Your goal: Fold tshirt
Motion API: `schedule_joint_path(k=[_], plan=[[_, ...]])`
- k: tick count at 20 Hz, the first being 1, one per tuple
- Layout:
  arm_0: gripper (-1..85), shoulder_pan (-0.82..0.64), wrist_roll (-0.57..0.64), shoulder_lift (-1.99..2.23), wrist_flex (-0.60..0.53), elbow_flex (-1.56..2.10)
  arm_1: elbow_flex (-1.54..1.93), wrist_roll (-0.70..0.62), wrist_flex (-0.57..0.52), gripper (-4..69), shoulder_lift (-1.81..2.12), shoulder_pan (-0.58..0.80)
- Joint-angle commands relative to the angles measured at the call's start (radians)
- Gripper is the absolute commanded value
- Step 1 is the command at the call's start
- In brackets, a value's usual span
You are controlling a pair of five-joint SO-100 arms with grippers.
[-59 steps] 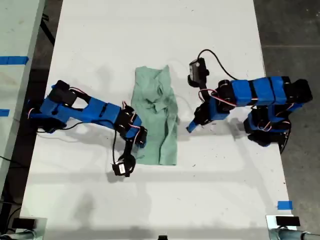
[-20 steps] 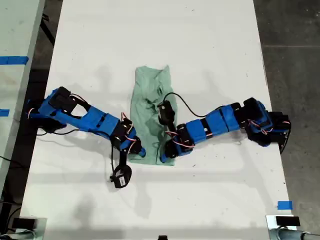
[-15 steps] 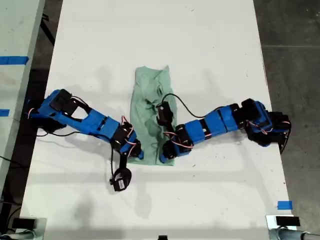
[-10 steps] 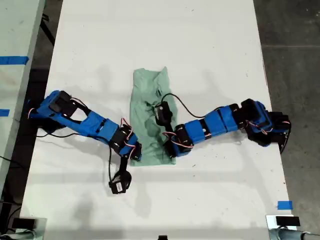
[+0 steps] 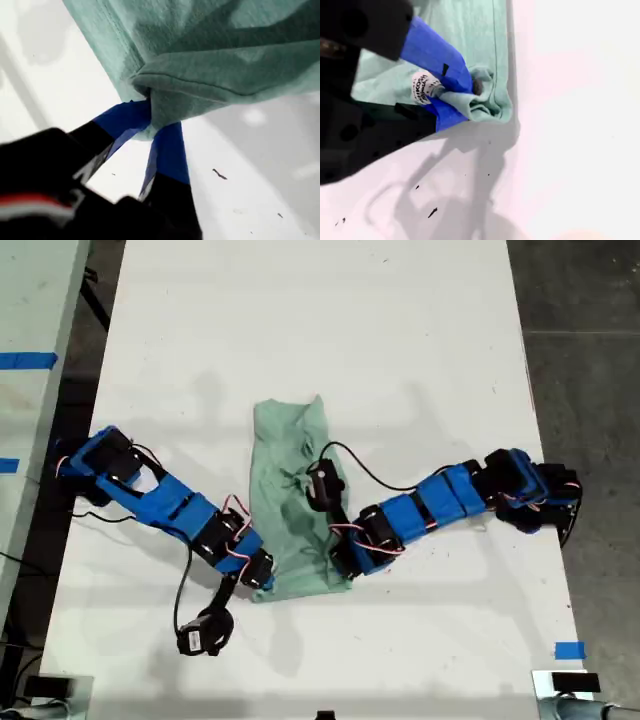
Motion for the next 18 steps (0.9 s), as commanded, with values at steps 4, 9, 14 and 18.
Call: schedule_joint_path(k=[4, 9, 14, 18], plan=[[0.1, -0.058, 0.100, 0.324, 0.144, -0.026, -0.052, -0.152, 0.015, -1.2, 0.166, 0.100], [0.1, -0.296, 0.293, 0.456, 0.213, 0.067, -0.052, -0.341, 0.011, -1.2, 0.225, 0.288], [0.1, -0.472, 0.408, 0.468, 0.241, 0.110, -0.057, -0.454, -0.031, -1.2, 0.238, 0.430], [0.1, -0.586, 0.431, 0.552, 0.215, 0.259, -0.057, -0.503, -0.071, -1.2, 0.224, 0.485]])
